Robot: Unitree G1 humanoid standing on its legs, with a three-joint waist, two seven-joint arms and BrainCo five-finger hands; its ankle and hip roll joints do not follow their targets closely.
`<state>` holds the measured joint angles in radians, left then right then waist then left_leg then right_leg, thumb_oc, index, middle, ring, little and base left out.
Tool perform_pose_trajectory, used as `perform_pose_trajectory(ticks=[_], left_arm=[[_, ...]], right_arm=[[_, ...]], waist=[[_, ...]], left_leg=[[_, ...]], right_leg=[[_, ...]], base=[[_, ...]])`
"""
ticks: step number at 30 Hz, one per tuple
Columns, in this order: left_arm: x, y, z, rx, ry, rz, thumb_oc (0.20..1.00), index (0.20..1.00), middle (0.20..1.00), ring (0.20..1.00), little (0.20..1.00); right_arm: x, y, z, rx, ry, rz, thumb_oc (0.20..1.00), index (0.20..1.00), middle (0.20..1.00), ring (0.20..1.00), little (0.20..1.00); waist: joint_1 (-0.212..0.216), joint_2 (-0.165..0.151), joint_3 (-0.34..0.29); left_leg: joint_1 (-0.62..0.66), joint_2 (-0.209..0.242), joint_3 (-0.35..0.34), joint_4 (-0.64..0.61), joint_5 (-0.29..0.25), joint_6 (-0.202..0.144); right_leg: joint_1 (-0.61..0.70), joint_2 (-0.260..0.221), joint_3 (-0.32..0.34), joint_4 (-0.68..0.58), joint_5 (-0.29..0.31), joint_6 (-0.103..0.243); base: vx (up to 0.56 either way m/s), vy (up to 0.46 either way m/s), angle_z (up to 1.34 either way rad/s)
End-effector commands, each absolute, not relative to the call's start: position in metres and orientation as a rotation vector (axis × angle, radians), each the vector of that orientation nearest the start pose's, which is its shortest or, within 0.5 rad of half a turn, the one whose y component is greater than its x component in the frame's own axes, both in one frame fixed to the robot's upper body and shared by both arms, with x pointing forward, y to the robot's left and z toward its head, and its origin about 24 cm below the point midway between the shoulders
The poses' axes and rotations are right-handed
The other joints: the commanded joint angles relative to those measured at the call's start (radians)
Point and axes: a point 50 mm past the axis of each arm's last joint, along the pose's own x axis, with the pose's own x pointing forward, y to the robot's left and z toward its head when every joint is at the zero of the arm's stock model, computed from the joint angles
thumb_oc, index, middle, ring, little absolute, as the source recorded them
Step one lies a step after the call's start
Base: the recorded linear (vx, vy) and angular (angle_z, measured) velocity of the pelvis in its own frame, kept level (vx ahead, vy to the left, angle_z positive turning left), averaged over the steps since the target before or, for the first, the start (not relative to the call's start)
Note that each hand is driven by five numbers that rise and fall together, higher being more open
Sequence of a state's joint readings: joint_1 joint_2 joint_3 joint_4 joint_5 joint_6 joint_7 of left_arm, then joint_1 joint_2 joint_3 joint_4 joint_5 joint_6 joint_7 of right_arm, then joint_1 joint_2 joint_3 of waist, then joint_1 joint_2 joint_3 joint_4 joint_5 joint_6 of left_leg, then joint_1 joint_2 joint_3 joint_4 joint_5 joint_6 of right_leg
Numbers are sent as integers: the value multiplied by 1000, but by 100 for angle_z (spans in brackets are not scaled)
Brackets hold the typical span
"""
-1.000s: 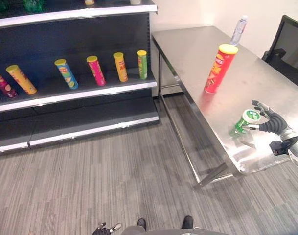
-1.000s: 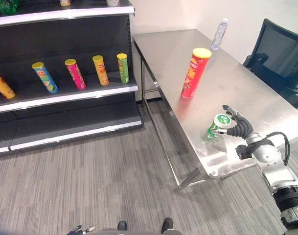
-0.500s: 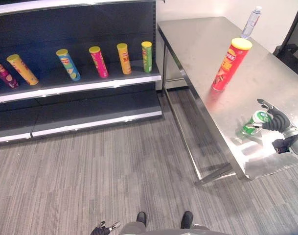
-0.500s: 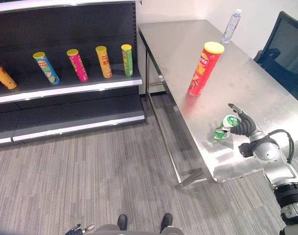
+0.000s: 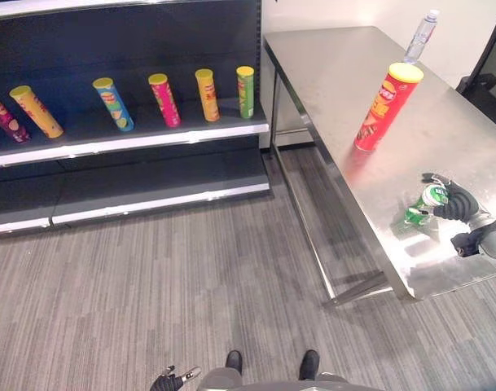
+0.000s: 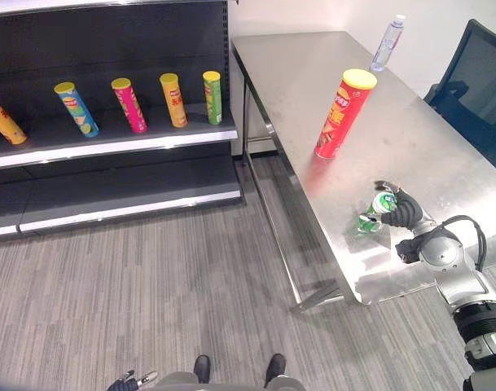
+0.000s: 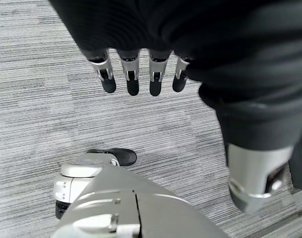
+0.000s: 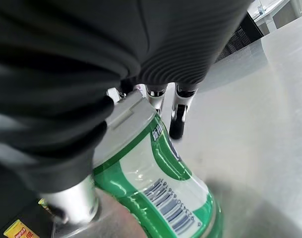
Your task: Put the goods on the table back onto the shelves and tidy them up.
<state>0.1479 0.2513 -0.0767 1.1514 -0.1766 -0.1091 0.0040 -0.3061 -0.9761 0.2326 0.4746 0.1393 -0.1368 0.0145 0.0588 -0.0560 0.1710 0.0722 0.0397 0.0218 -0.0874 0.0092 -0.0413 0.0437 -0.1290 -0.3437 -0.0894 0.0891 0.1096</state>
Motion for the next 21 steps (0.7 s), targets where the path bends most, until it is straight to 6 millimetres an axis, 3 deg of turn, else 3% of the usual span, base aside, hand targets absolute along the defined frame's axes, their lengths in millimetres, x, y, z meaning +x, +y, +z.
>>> perform_pose_trajectory(ticks=[1, 5, 10, 11, 13, 14, 18, 19, 21], left_arm=[[68, 255, -156, 155, 1138, 215, 1000, 1000, 1000, 1000, 1000], [69, 256, -155, 155, 1135, 221, 1000, 1000, 1000, 1000, 1000], [71, 259, -154, 156, 1125, 233, 1000, 1000, 1000, 1000, 1000], [73, 260, -153, 161, 1114, 236, 1000, 1000, 1000, 1000, 1000], [74, 261, -152, 163, 1111, 237, 1000, 1000, 1000, 1000, 1000], [75, 263, -151, 164, 1104, 241, 1000, 1000, 1000, 1000, 1000], [75, 264, -150, 166, 1094, 239, 1000, 1000, 1000, 1000, 1000], [82, 268, -147, 167, 1069, 242, 1000, 1000, 1000, 1000, 1000], [86, 271, -145, 169, 1055, 252, 1000, 1000, 1000, 1000, 1000]], right_arm=[[306, -321, 131, -867, 30, -10, 200, 200, 200, 200, 200], [306, -319, 135, -861, 7, -13, 200, 200, 200, 200, 200], [304, -310, 153, -822, -109, -27, 200, 200, 200, 200, 200], [303, -303, 166, -809, -183, -21, 200, 200, 200, 200, 200], [302, -299, 172, -810, -218, -13, 200, 200, 200, 200, 200], [300, -291, 188, -808, -304, -2, 200, 200, 200, 200, 200], [299, -281, 202, -821, -383, 10, 200, 200, 200, 200, 200], [299, -266, 222, -830, -493, 34, 200, 200, 200, 200, 200], [297, -258, 232, -826, -554, 49, 200, 200, 200, 200, 200]], waist=[[35, -14, -20], [33, -15, -20], [30, -15, -21], [29, -15, -20], [29, -17, -20], [30, -16, -19], [37, -13, -16], [42, 3, 3], [42, 12, 14]], left_leg=[[-18, 71, 27, 2, -12, -101], [-18, 70, 29, 2, -12, -99], [-18, 66, 32, 4, -17, -94], [-17, 60, 34, 6, -22, -88], [-17, 56, 35, 7, -25, -85], [-19, 46, 36, 9, -31, -76], [-23, 35, 44, 12, -33, -68], [-32, 24, 57, 19, -29, -49], [-34, 25, 55, 20, -23, -41]], right_leg=[[5, -119, 1, 44, -47, 134], [6, -120, 0, 43, -46, 135], [-2, -125, 4, 44, -39, 140], [-8, -130, 11, 45, -32, 144], [-13, -133, 17, 45, -27, 147], [-24, -142, 23, 42, -11, 152], [-52, -152, 32, 48, 11, 152], [-105, -166, 70, 154, -8, 152], [-105, -157, 99, 215, -44, 152]], base=[[0, 0, 0], [0, 0, 0], [-2, 22, -1], [-7, 54, -7], [-20, 71, -6], [-29, 75, -3], [-77, 71, -14], [-129, 83, -33], [-143, 77, -28]])
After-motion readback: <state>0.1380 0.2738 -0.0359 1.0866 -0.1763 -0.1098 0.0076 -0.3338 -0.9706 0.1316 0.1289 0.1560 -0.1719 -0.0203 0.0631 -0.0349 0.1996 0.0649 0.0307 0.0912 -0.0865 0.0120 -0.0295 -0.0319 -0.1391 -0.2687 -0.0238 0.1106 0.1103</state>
